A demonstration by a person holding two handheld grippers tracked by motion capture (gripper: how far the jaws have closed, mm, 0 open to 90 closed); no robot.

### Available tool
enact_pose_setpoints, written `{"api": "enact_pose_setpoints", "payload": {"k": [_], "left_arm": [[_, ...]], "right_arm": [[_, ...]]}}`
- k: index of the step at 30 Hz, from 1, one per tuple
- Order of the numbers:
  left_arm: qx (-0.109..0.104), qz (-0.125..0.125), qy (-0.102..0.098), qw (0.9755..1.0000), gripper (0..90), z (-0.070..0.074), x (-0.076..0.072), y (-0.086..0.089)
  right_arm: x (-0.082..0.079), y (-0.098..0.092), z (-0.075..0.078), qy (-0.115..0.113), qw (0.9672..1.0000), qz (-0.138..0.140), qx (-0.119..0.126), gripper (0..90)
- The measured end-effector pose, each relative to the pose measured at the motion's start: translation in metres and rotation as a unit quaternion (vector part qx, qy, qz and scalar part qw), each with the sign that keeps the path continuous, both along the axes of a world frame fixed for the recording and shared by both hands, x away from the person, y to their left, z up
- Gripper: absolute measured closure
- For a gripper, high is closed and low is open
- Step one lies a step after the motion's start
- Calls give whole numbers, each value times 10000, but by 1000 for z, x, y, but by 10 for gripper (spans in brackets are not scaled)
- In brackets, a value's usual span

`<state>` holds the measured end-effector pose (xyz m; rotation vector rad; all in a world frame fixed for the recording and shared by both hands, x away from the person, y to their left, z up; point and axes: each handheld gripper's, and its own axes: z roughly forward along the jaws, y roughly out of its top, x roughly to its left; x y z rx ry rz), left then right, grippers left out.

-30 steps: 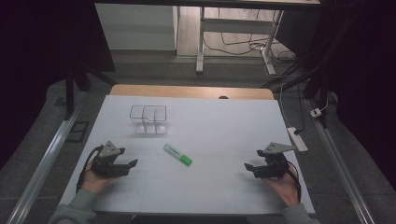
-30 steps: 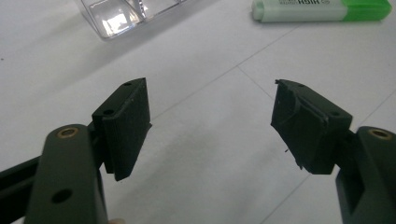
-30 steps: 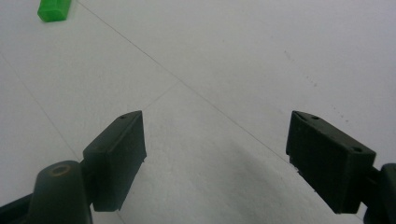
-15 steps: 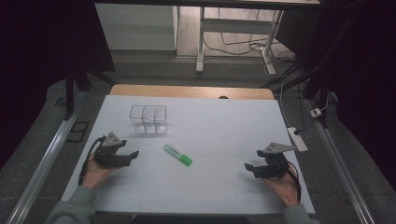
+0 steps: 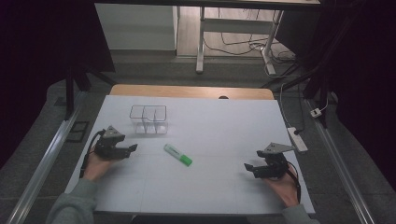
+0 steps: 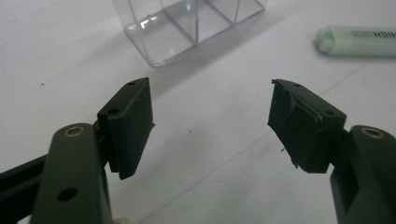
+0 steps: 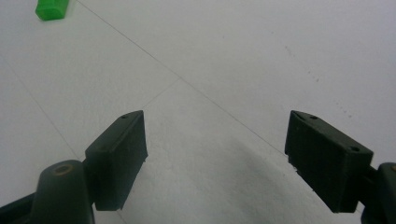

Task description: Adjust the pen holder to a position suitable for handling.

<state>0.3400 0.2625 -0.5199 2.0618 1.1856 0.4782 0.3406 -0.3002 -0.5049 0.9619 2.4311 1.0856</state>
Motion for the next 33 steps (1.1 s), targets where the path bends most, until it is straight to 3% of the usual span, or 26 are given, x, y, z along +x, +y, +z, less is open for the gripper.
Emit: {"api": "enact_pose_setpoints", "payload": {"k": [11,16,26,31,33], "left_arm": [[-71,197,28,9998,351,0,22,9],[-91,287,6,9995,413,0,27,17],[-139,469,-139,9987,675,0,45,24],[-133,493,-232,9984,867,0,52,25],[-175,528,-300,9980,887,-1,57,26]], "right_arm": [[0,-1,0,24,10000,-13,25,208],[0,-1,0,32,10000,0,12,208],[0,0,0,43,10000,8,4,209],[1,0,-1,55,10000,9,0,209],[1,0,-1,56,10000,12,-7,210]]}}
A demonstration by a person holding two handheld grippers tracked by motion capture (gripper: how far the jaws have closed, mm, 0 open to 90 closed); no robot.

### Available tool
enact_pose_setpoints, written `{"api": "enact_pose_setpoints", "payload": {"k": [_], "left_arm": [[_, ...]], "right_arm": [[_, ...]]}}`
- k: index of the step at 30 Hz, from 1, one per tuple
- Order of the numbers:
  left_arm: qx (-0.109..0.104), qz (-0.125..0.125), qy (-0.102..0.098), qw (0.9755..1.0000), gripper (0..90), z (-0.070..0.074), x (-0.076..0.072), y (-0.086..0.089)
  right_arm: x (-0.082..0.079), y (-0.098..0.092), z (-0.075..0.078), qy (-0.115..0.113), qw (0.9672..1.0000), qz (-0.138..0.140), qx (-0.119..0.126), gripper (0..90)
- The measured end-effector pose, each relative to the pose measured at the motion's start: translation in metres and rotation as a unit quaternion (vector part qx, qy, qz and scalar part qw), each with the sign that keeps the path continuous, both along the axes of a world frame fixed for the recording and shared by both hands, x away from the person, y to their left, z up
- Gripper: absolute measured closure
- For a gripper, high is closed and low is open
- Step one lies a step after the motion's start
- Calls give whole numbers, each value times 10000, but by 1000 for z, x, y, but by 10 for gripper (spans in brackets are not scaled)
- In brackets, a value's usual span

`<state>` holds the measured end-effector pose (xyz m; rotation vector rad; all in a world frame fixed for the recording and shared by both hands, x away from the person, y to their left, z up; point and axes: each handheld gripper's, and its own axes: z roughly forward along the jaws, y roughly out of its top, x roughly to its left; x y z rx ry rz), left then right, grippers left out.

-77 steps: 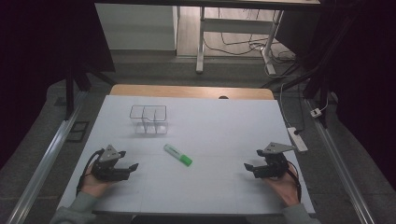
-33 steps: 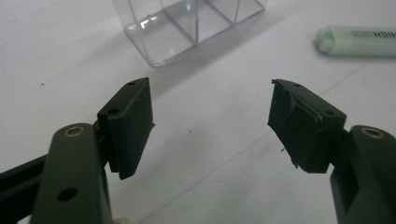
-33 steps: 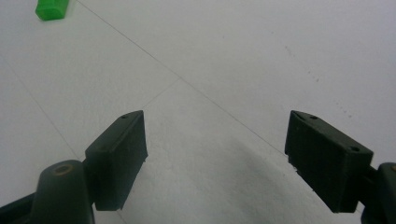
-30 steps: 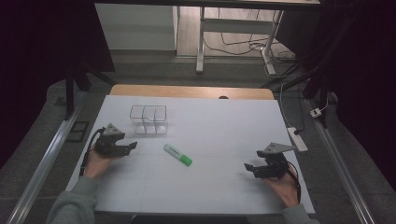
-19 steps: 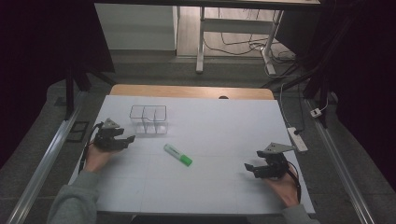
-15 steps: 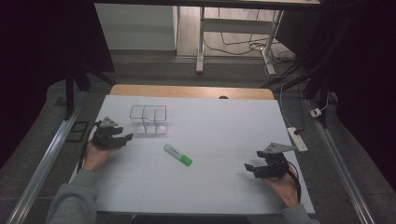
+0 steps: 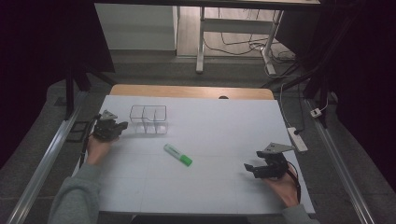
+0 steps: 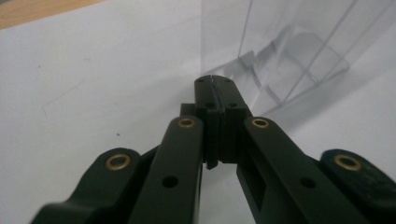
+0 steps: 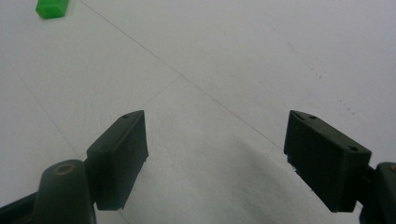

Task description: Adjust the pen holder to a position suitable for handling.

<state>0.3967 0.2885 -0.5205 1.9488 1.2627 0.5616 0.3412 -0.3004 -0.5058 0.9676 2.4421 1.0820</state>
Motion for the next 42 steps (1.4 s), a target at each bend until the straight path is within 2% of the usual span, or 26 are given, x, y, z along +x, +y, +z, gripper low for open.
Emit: {"api": "enact_pose_setpoints", "payload": {"k": [12,19,25,34,42], "left_arm": [[-67,-135,84,9999,889,-6,22,-5],[-166,-164,106,9997,889,-8,26,-4],[-149,-204,92,9996,888,-9,28,-6],[-298,-205,145,9992,888,-12,32,-5],[-254,-297,147,9991,889,-11,33,-12]], "right_arm": [[0,0,0,14,10000,-15,-4,210],[0,0,-1,17,10000,-4,-13,211],[0,0,-1,17,10000,-8,-1,212],[0,0,-1,20,10000,-4,-7,212],[0,1,-2,41,10000,1,-3,213]]}}
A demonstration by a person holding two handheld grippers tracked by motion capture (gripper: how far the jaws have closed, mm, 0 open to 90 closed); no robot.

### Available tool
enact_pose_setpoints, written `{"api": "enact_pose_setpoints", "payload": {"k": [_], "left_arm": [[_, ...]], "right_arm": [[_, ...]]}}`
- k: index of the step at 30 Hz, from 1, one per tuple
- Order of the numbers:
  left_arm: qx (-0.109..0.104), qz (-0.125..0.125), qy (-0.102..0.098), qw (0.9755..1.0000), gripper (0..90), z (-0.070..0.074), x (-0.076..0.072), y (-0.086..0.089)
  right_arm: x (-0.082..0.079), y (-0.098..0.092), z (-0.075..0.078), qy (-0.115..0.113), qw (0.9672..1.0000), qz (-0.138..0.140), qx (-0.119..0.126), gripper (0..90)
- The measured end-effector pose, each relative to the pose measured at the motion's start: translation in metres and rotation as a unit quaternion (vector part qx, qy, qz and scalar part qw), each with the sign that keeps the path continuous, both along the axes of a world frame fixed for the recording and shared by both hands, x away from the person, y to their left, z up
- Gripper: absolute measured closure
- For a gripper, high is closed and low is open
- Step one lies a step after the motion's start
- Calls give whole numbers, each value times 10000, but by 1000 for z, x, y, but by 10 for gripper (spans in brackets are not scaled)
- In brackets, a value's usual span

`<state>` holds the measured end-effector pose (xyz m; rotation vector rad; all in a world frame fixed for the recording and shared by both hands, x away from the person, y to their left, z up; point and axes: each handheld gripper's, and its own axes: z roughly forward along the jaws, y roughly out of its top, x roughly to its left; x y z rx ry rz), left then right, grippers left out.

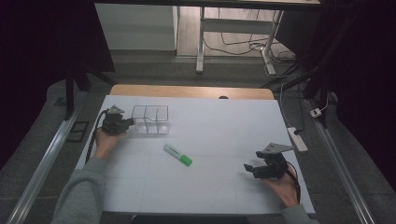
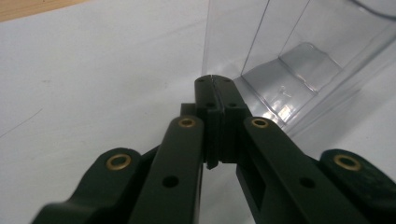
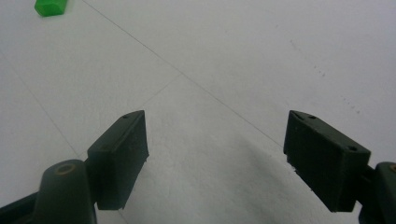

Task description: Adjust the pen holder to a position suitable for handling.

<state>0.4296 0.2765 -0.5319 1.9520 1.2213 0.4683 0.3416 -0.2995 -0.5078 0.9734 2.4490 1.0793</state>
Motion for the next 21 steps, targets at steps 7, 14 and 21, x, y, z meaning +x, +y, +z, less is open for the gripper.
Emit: {"api": "enact_pose_setpoints", "payload": {"k": [7,14,21], "left_arm": [[14,-90,10,10000,888,0,1,-6],[36,-164,-3,9999,888,2,3,-13],[81,-259,10,9996,888,3,4,-22]], "right_arm": [[0,0,0,0,10000,0,-5,212],[-2,-1,0,6,10000,-13,16,213],[-3,-2,-1,25,10000,-31,23,214]]}}
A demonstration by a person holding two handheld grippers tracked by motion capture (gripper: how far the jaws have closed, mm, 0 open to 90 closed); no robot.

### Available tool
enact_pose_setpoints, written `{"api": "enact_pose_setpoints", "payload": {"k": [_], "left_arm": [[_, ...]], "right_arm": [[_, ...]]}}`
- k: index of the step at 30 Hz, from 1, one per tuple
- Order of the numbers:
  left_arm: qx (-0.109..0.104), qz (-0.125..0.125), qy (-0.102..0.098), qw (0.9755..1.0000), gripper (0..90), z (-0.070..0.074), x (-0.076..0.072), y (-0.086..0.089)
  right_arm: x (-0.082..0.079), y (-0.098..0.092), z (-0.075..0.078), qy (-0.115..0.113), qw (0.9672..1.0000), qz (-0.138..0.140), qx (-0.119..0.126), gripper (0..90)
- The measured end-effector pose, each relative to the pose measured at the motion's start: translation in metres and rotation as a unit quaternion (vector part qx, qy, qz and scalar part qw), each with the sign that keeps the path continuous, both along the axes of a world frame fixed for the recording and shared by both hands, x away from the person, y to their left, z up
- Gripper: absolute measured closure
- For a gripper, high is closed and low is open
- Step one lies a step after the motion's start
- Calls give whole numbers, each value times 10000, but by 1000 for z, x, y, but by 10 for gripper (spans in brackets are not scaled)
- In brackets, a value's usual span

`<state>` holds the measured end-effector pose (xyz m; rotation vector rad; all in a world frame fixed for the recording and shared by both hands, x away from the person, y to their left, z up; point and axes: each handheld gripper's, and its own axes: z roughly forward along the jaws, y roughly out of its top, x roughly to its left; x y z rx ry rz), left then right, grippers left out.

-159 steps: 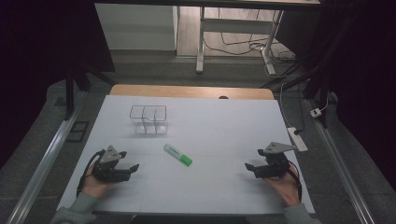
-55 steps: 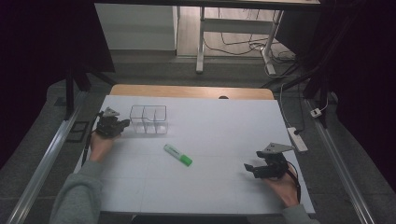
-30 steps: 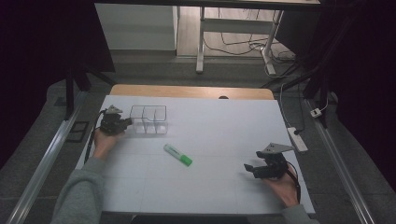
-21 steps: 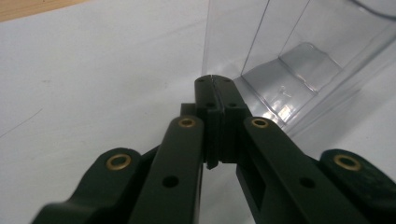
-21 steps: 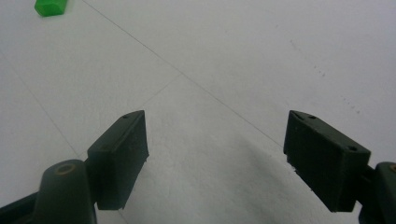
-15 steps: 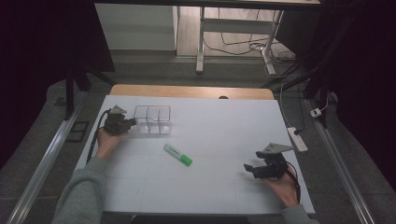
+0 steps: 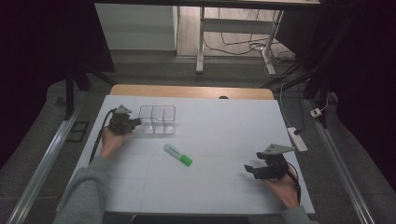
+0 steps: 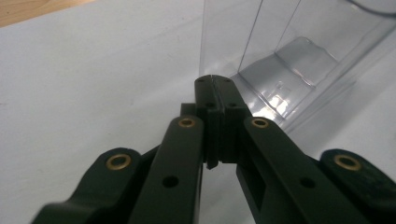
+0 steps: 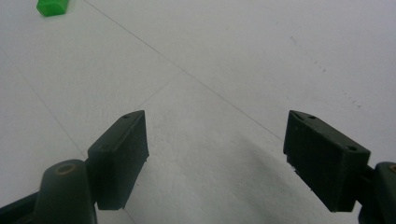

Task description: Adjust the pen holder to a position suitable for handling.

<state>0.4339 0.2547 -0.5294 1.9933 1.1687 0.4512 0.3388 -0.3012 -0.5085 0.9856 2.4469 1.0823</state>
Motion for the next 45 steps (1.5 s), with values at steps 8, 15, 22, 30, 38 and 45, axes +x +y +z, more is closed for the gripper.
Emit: {"api": "enact_pose_setpoints", "payload": {"k": [8,15,22,30,38,45], "left_arm": [[36,-92,-3,10000,888,1,0,-8],[83,-194,-2,9998,888,2,1,-18],[134,-311,-5,9994,888,4,3,-29],[133,-414,-14,9991,887,5,6,-41],[162,-556,-32,9983,887,7,9,-55],[121,-646,-29,9978,887,8,13,-69]], "right_arm": [[1,0,-1,17,10000,-4,-15,214],[1,1,-1,26,10000,4,-12,215],[1,1,-2,29,10000,3,-20,215],[1,1,-2,38,10000,3,-29,215],[1,1,-2,46,10000,-1,-32,215],[1,2,-3,46,10000,-11,-30,216]]}}
